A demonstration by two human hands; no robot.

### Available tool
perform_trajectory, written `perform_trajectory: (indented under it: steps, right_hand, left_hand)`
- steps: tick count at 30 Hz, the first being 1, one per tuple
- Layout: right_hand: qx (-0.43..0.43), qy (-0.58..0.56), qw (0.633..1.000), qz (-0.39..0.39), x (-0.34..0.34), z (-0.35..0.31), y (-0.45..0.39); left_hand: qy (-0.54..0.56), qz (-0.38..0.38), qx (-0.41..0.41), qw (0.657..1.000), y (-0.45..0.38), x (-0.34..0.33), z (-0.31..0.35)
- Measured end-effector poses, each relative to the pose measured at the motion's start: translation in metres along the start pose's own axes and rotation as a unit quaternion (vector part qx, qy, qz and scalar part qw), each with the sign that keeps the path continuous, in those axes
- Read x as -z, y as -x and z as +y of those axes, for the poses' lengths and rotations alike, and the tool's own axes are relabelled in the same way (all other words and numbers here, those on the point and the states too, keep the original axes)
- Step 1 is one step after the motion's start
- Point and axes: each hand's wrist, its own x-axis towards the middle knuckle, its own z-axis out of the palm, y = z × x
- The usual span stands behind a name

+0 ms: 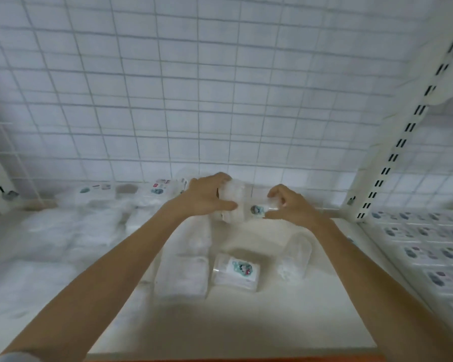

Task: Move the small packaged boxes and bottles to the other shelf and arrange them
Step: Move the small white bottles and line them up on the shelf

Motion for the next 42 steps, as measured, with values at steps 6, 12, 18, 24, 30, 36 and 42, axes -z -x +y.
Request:
perform_trajectory:
  steps: [6, 12, 18, 24, 30, 36, 42]
  right_hand:
    - [0.011, -0.259, 0.962, 0.087, 0.018, -0.028, 0.016]
    - [0.005, -0.348, 0.924, 0.16, 0.028, -0.053, 0.023]
    - [-0.016, -0.382, 0.9, 0.21, 0.037, -0.047, 0.055]
    - [-0.034, -0.46, 0.852, 0.248, 0.045, -0.031, 0.102]
    - [-0.088, -0.425, 0.844, 0.314, 0.063, -0.01, 0.168]
    - [-0.173, -0.431, 0.792, 0.396, 0.106, 0.02, 0.256]
    - [-0.162, -0.356, 0.779, 0.49, 0.157, 0.059, 0.374]
  left_hand:
    - [0.231, 0.018, -0.016, 0.973, -0.005, 0.026, 0.009]
    - [0.431, 0.031, -0.019, 0.902, -0.01, 0.028, 0.004]
    - [0.46, 0.001, -0.045, 0.887, -0.012, 0.023, 0.011]
    - [0.588, -0.13, 0.031, 0.798, -0.02, -0.009, 0.038]
    - [0.52, -0.24, -0.041, 0.819, -0.019, -0.051, 0.086]
    - [0.483, -0.277, -0.063, 0.828, -0.008, -0.109, 0.174]
    - [0.512, -0.334, -0.052, 0.79, 0.014, -0.188, 0.281]
